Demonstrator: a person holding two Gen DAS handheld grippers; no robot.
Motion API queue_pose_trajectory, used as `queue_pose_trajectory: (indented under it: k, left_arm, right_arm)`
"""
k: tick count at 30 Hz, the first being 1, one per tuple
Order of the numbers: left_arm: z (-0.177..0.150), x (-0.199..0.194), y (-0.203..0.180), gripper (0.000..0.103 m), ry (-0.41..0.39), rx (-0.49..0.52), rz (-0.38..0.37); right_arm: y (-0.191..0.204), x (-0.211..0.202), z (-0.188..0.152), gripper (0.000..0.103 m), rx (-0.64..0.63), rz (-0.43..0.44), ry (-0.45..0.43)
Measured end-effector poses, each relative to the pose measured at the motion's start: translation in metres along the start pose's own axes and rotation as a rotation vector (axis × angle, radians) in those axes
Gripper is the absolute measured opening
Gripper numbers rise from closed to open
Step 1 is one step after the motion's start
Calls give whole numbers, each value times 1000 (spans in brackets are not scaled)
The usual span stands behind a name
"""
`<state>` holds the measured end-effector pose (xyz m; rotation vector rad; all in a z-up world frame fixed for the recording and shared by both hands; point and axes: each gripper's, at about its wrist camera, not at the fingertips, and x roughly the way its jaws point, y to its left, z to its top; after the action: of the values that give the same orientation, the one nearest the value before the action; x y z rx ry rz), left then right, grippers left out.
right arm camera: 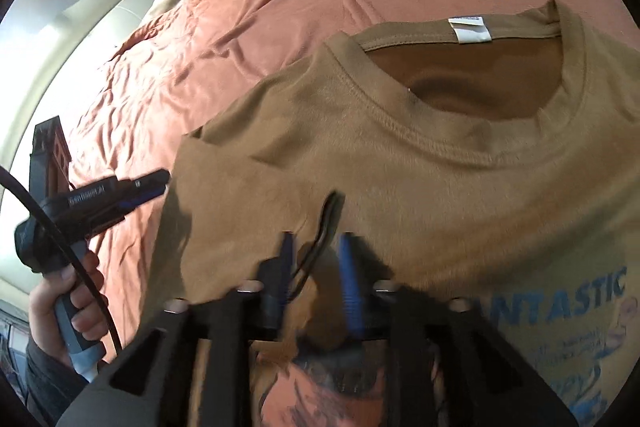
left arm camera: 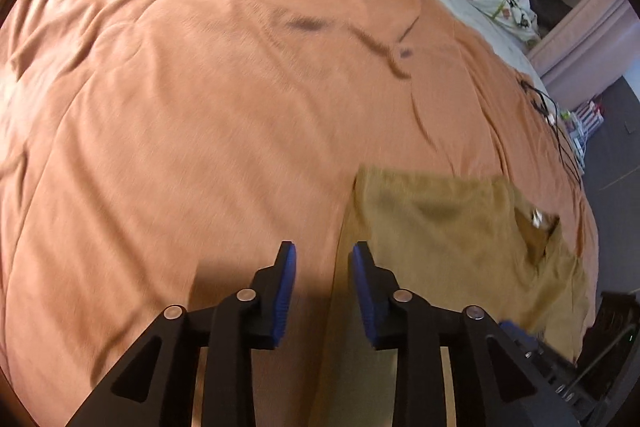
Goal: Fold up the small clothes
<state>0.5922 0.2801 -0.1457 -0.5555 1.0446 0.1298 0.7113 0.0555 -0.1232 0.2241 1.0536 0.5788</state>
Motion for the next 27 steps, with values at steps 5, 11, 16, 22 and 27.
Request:
queue_pose_trajectory:
  k: [5, 11, 16, 22, 27]
  left_arm:
    - [-32, -19, 7, 35, 35, 17, 5]
    - [-64, -38, 9, 35, 61, 15, -4]
    - [-88, -44, 7, 35, 85, 17, -1]
    - [-114, -46, 5, 35, 117, 39, 61]
    - [-125, -49, 7, 36, 109, 59, 119]
  right_arm:
    - [-2, -35, -10, 50, -12, -8, -37]
    - [-10, -72, -29, 50, -11, -39, -60]
    - [-23, -116, -49, 50, -20, -52, -90]
    - [-39, -164, -72, 56, -24, -71, -129]
    - [-65, -208, -88, 67, 3, -106, -189]
